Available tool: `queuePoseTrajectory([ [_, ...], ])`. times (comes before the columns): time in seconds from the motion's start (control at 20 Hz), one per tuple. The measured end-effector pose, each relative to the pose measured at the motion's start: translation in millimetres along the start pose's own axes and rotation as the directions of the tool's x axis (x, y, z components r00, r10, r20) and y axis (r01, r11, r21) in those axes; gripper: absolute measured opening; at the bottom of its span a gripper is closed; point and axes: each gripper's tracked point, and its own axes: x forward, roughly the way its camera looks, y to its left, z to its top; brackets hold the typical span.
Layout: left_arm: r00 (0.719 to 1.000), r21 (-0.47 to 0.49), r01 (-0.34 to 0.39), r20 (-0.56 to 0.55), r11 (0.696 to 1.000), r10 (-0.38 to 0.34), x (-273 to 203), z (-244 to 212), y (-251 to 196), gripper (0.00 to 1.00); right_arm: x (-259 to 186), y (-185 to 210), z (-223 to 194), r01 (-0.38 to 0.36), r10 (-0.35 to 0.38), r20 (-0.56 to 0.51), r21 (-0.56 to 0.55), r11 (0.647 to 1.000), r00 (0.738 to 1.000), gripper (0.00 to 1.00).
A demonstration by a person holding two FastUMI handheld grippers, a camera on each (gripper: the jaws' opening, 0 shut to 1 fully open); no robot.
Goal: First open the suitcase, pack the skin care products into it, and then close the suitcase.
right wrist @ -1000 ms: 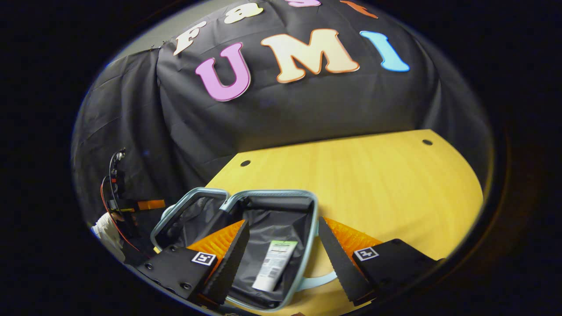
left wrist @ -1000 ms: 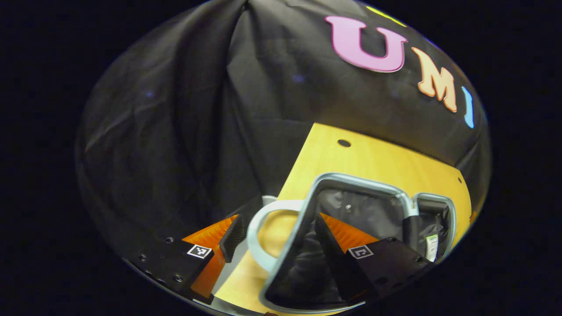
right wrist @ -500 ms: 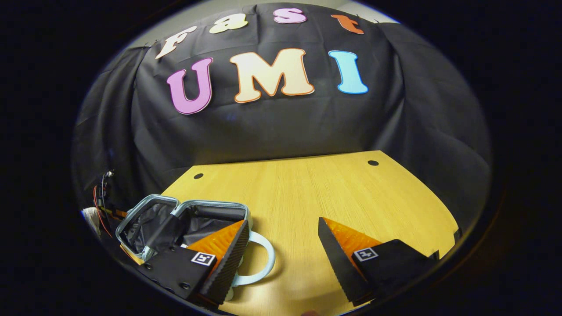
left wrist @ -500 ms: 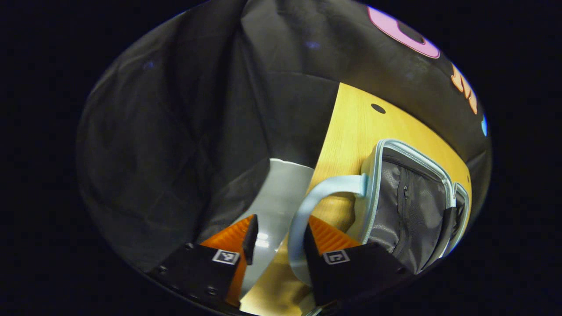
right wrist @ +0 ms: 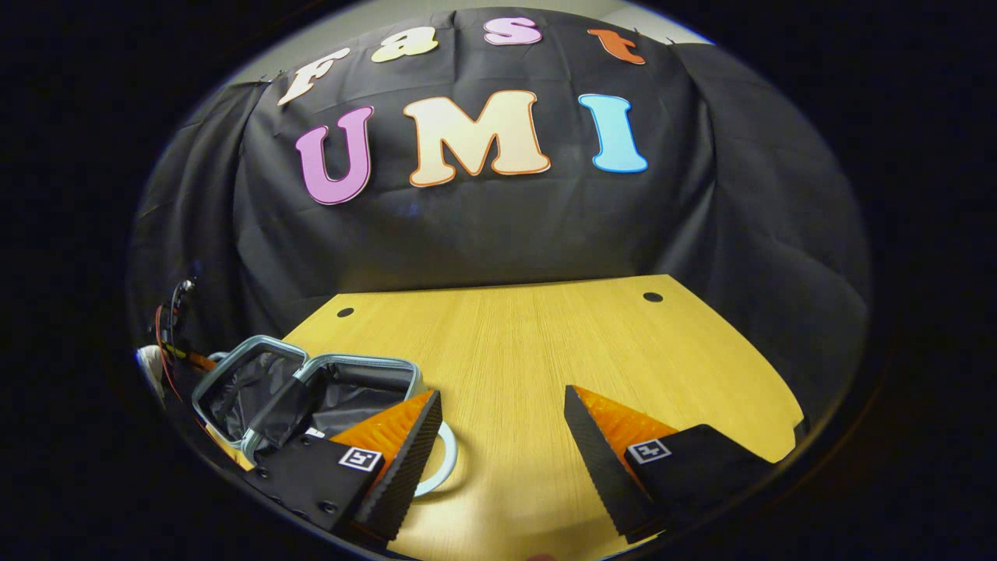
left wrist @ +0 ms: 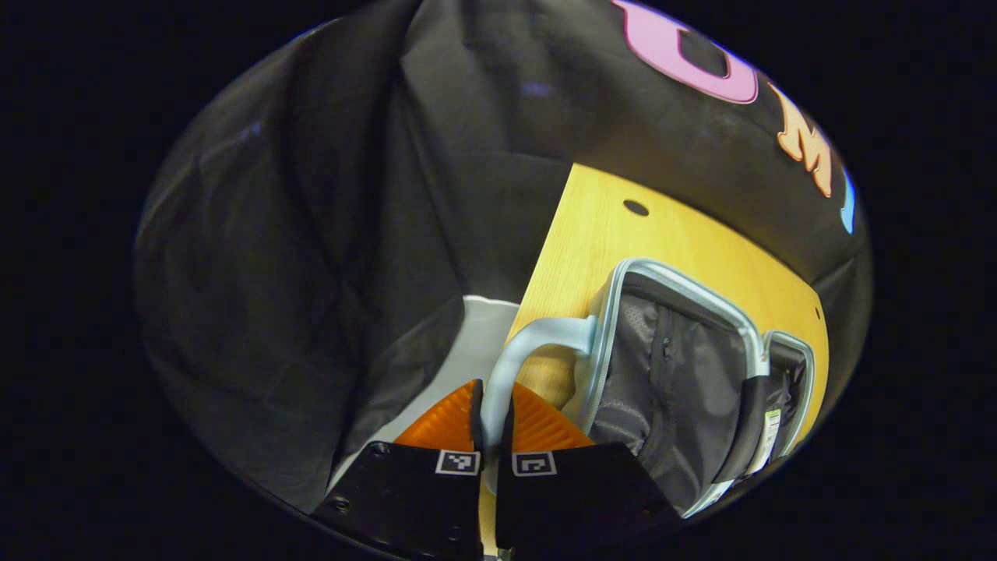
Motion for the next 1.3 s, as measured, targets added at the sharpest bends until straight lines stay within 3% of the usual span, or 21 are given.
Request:
queuePoseTrajectory([
  [0.3,0.975,0.045,0.085,0.203,0.995,-0.093,-102.2,69.4,-52.4,0.00,-0.4,-2.3,18.5,-0.041,0.048,0.094,-0.082,0.996,0.994,0.99],
  [0.55,0.940,0.132,0.117,0.305,0.984,-0.153,-171.2,94.5,-155.3,0.00,-14.0,-26.0,24.9,-0.129,0.143,0.109,-0.124,0.984,0.984,1.00],
  [0.85,0.880,0.256,0.223,0.362,0.941,-0.307,-218.4,73.9,-297.9,0.00,-27.7,-73.5,36.1,-0.174,0.200,0.120,-0.199,0.964,0.972,1.00],
  [1.1,0.844,0.214,0.364,0.335,0.907,-0.418,-220.7,38.3,-379.6,0.00,-34.6,-111.9,57.5,-0.179,0.209,0.151,-0.191,0.965,0.966,1.00],
  [1.3,0.845,0.276,0.338,0.332,0.900,-0.419,-208.7,9.8,-429.1,0.00,-48.1,-152.2,73.7,-0.160,0.200,0.193,-0.206,0.965,0.961,1.00],
])
